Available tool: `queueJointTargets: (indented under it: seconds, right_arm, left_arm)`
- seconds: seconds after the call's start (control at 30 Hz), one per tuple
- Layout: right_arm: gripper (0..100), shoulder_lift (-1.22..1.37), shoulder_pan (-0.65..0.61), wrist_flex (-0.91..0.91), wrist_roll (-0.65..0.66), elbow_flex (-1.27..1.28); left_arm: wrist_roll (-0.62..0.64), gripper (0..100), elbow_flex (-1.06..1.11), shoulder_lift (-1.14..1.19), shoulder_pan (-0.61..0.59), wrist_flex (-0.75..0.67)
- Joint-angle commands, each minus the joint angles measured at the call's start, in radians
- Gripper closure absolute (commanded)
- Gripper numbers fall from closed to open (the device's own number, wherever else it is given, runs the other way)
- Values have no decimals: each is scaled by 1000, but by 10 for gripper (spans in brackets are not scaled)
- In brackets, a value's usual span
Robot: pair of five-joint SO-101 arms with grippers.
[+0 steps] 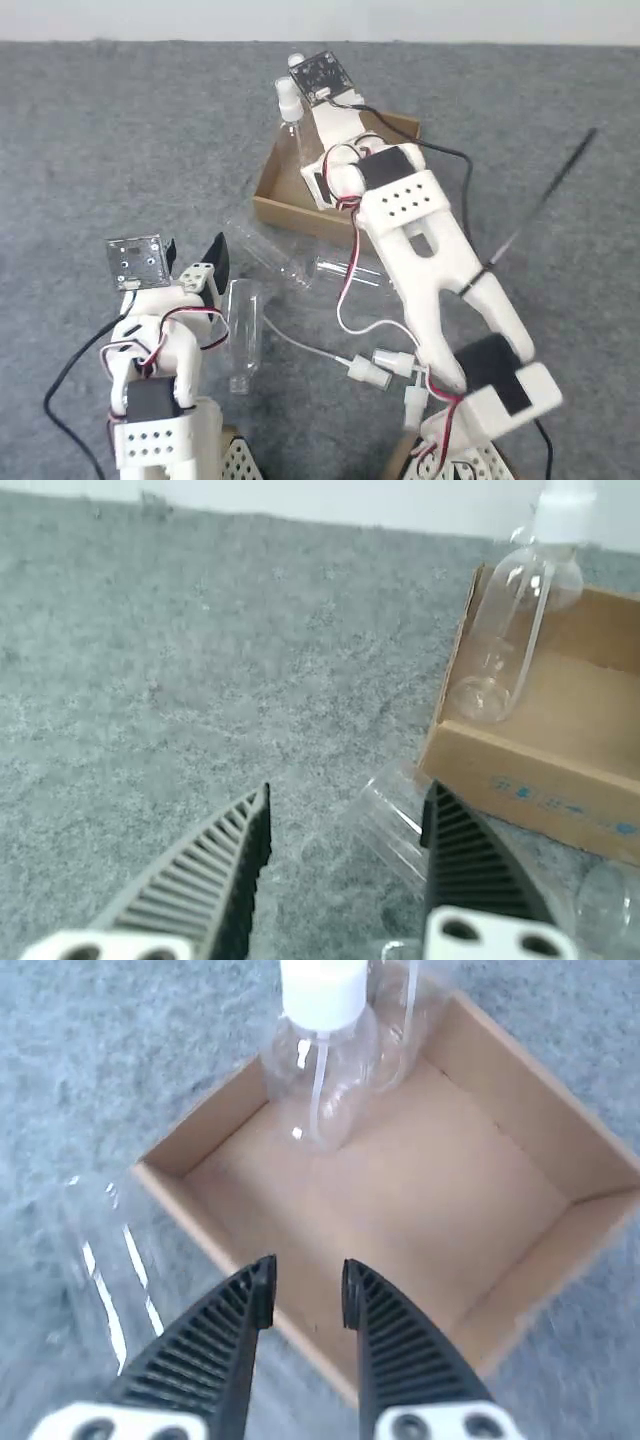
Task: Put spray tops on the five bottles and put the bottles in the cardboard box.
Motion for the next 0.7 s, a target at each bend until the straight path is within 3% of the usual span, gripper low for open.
queueJointTargets:
  seconds: [0.0,0.4,0.67]
  right_arm:
    - [939,-145,-8,150,18,-15]
    - [939,-223,-5,501,12,-15]
    - [939,-225,-8,618,15,-15]
  left_arm:
    - [-11,772,-13,-9,-9,-34]
    - [-11,772,-8,-9,-9,-38]
    - [-11,772,-8,-9,-9,-38]
